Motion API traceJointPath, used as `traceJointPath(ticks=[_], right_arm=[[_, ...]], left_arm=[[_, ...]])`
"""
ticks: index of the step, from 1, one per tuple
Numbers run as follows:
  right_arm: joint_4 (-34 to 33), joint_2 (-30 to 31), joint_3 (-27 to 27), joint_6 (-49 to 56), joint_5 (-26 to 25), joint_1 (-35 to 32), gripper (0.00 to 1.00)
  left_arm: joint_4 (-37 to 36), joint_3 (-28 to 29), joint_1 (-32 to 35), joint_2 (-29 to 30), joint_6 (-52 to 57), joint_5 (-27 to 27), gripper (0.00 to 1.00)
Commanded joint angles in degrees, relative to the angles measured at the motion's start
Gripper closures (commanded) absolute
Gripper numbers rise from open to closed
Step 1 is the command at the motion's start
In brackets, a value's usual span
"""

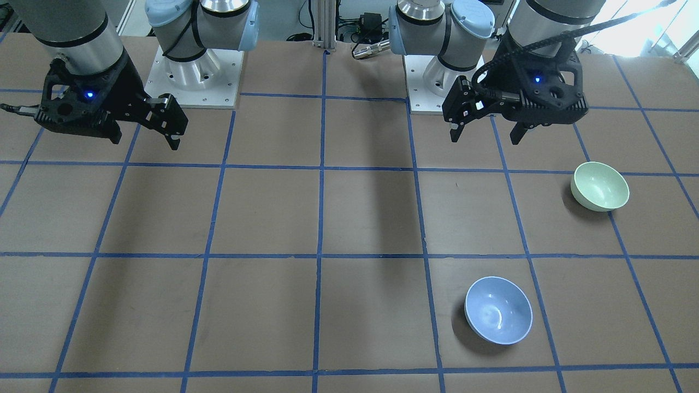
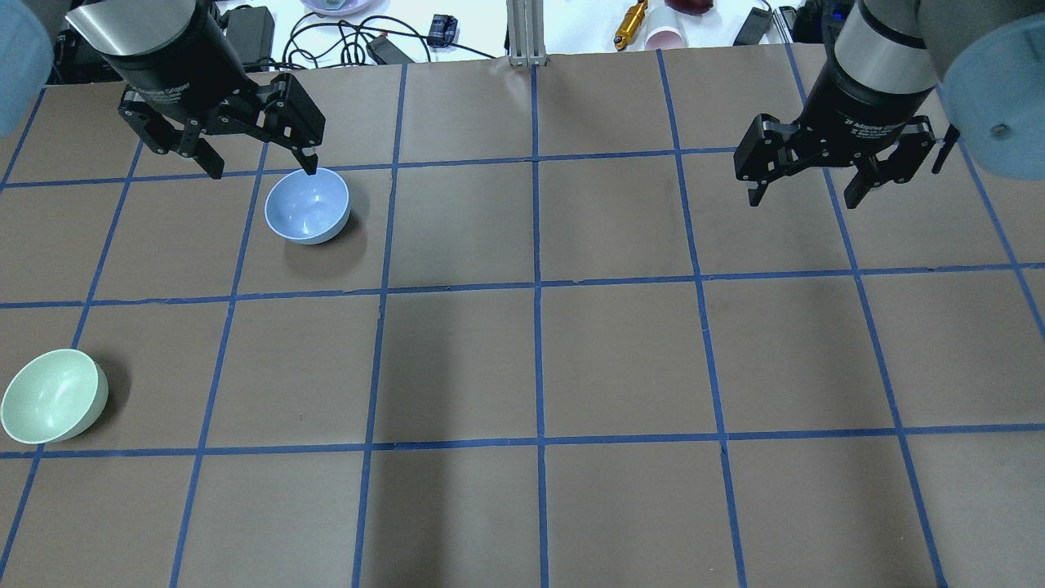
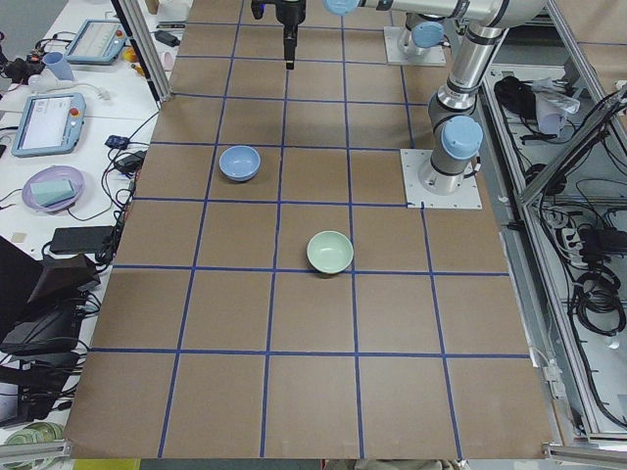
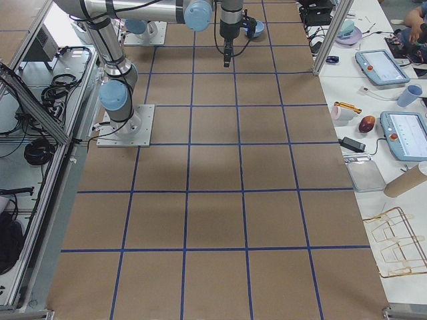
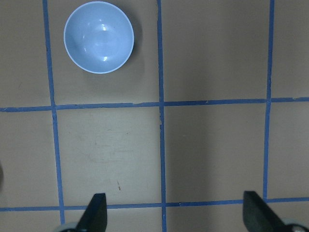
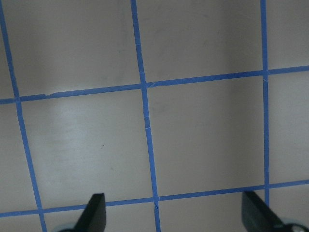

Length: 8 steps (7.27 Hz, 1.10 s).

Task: Stack green bowl on blue bowl
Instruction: 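Move the left gripper away from the blue bowl toward the green bowl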

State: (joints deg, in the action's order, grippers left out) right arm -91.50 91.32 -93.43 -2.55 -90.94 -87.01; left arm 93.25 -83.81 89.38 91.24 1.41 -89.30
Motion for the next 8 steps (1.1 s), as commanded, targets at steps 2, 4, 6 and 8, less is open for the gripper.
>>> traceJointPath(ticks=[2, 4, 6, 8], right_arm=[[0.0, 0.0, 0.0, 0.0, 0.0, 0.0, 0.0], [0.0, 0.0, 0.0, 0.0, 0.0, 0.0, 0.0], [0.0, 0.0, 0.0, 0.0, 0.0, 0.0, 0.0], [0.0, 0.0, 0.0, 0.0, 0.0, 0.0, 0.0]], left_arm=[[0.0, 0.0, 0.0, 0.0, 0.0, 0.0, 0.0], [0.0, -0.5, -1.2, 0.0, 1.2, -0.4, 0.0], [0.1, -1.3, -7.3, 0.3, 6.4, -0.3, 0.0], [-0.5, -6.4, -15.4, 0.3, 10.3, -0.2, 0.0]])
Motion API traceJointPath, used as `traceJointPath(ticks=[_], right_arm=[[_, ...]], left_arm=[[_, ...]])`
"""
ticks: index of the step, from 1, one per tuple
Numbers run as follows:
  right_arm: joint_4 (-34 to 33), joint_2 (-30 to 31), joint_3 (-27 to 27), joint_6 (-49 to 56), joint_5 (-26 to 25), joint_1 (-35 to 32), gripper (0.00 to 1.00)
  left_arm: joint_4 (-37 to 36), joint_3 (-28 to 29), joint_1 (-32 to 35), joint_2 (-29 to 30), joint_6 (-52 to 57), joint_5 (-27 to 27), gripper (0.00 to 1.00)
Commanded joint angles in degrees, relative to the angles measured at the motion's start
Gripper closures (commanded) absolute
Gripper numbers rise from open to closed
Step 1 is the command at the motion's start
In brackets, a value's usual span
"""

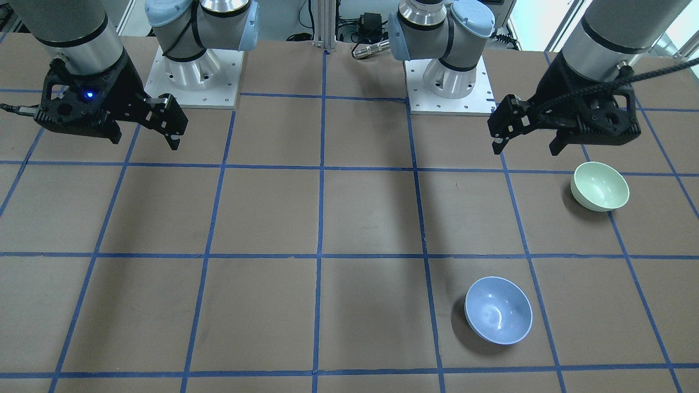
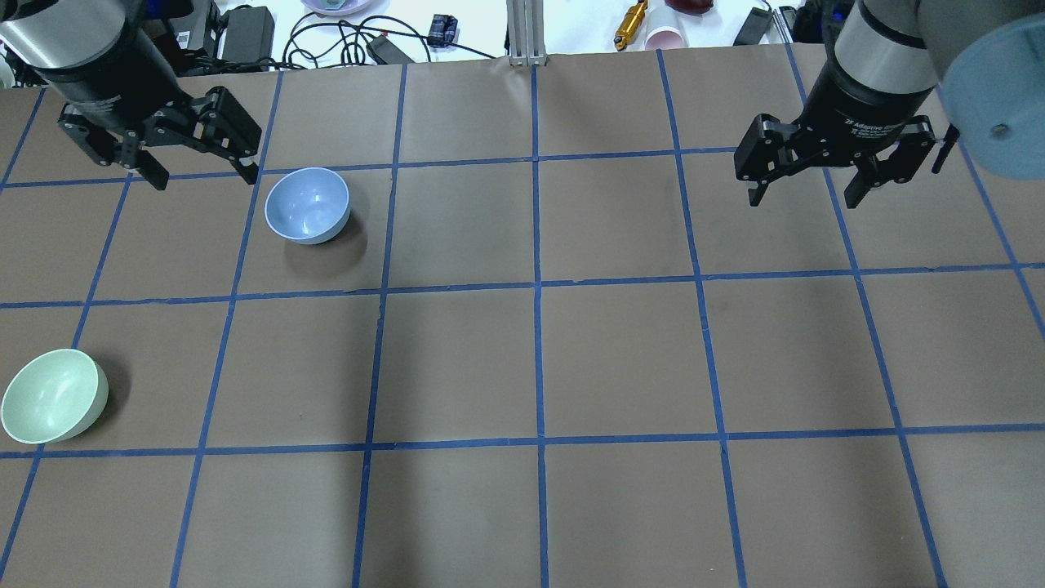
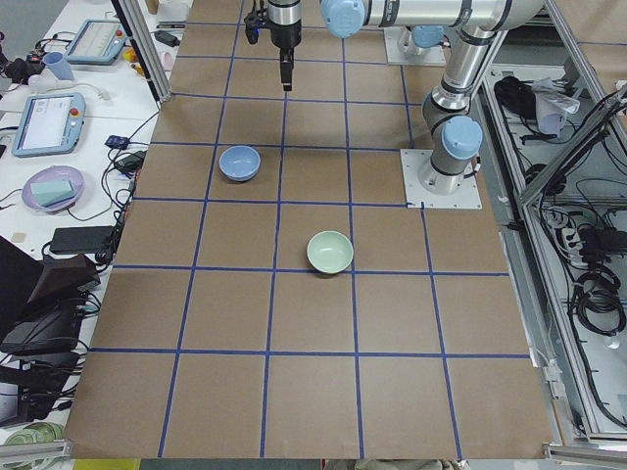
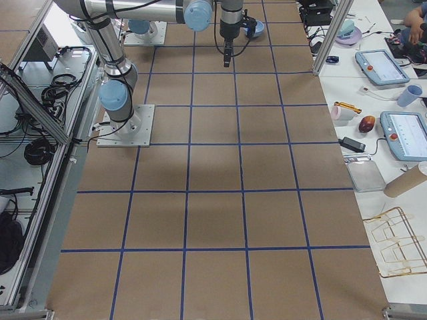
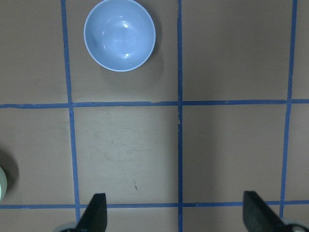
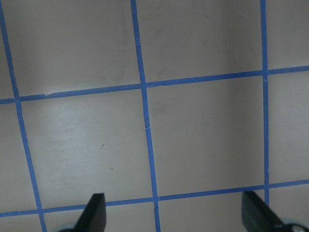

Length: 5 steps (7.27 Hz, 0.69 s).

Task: Stack green bowl on blue bowl
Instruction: 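Move the left gripper away from the blue bowl toward the green bowl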

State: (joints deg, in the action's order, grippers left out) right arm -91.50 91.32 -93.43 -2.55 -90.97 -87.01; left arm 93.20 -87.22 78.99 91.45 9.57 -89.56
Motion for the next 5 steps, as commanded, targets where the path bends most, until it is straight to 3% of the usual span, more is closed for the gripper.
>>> traceJointPath(ticks=[1, 3, 5], right_arm=[[0.0, 0.0, 0.0, 0.0, 0.0, 0.0, 0.0], [0.0, 0.0, 0.0, 0.0, 0.0, 0.0, 0.0], [0.0, 0.0, 0.0, 0.0, 0.0, 0.0, 0.0]], left_arm=[[-0.7, -5.0, -10.2, 0.4, 5.3, 0.1, 0.0], [-0.9, -6.6, -19.6, 1.7, 16.7, 0.4, 0.0], [-9.0, -11.0, -27.4, 3.2, 26.2, 0.4, 0.0]])
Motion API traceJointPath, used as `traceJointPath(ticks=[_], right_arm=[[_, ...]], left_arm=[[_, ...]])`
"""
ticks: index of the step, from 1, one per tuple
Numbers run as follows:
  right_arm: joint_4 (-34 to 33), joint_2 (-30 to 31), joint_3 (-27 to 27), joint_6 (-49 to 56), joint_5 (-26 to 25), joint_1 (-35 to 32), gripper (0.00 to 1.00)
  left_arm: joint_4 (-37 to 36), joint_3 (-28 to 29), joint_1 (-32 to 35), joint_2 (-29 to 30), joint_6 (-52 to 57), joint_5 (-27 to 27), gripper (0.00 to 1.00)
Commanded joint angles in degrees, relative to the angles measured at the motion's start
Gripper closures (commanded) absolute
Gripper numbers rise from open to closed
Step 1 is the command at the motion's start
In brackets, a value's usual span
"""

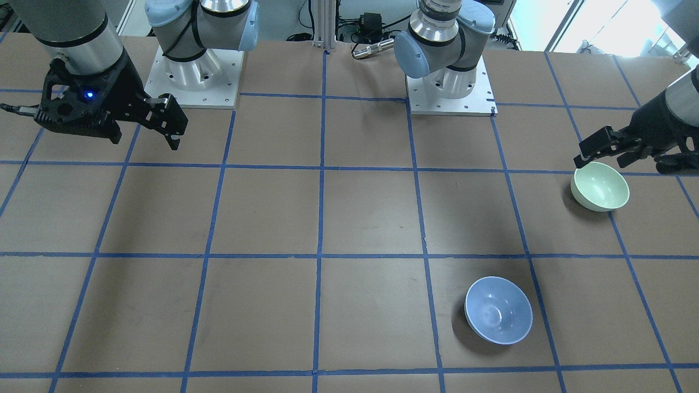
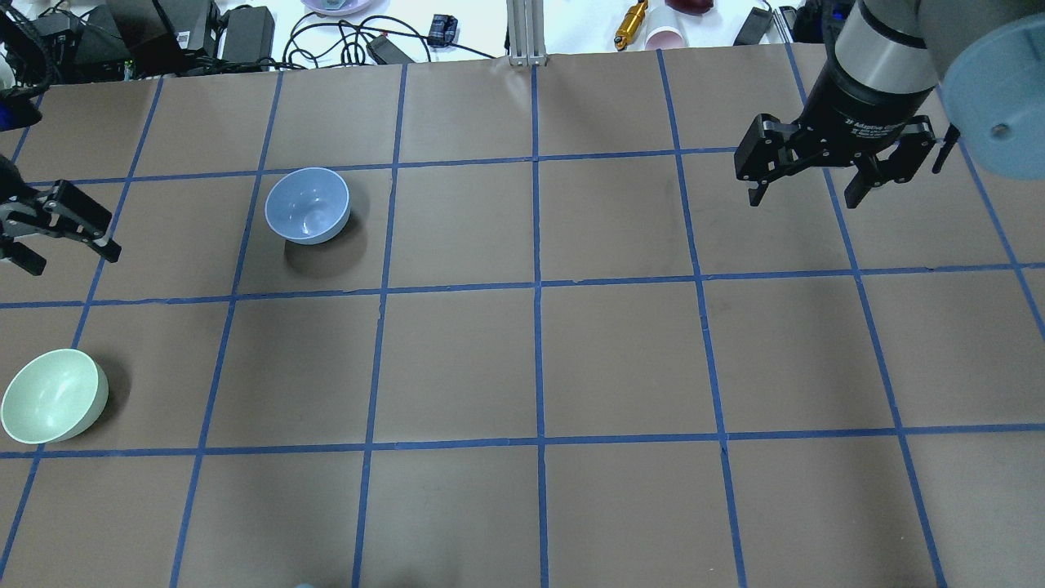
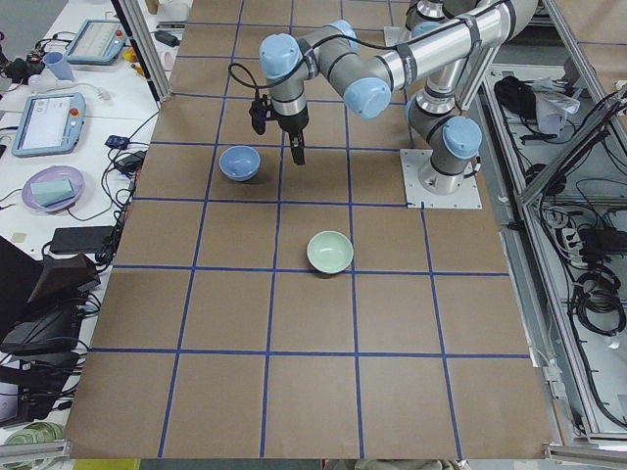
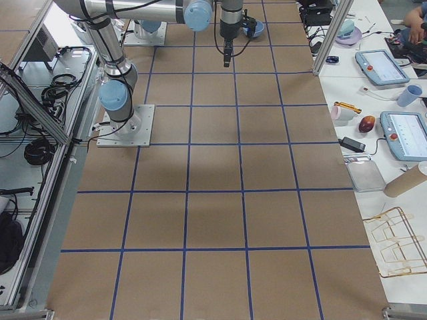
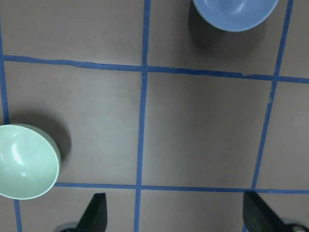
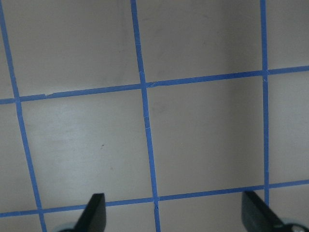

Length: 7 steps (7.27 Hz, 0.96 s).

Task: Stack green bowl on blue bowl
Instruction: 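Lower the left gripper onto the rim of the pale green bowl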

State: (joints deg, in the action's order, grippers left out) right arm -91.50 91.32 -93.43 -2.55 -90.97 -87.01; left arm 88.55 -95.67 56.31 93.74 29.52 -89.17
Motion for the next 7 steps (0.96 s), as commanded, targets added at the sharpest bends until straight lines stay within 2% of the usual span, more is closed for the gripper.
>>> traceJointPath(ticks=[1, 2, 5, 7], right_arm=[[0.0, 0.0, 0.0, 0.0, 0.0, 0.0, 0.0], [0.0, 0.0, 0.0, 0.0, 0.0, 0.0, 0.0], [0.0, 0.0, -0.1, 0.0, 0.1, 0.0, 0.0], [0.0, 0.0, 0.0, 0.0, 0.0, 0.0, 0.0]], left_arm=[[-8.0, -4.6, -8.6, 1.6, 12.4, 0.1, 0.0], [-10.0, -6.3, -12.4, 2.1, 17.0, 0.2, 0.0], [-22.5, -12.0, -20.3, 6.1, 27.1, 0.3, 0.0], [-25.3, -12.3, -23.6, 9.5, 31.7, 3.7, 0.0]])
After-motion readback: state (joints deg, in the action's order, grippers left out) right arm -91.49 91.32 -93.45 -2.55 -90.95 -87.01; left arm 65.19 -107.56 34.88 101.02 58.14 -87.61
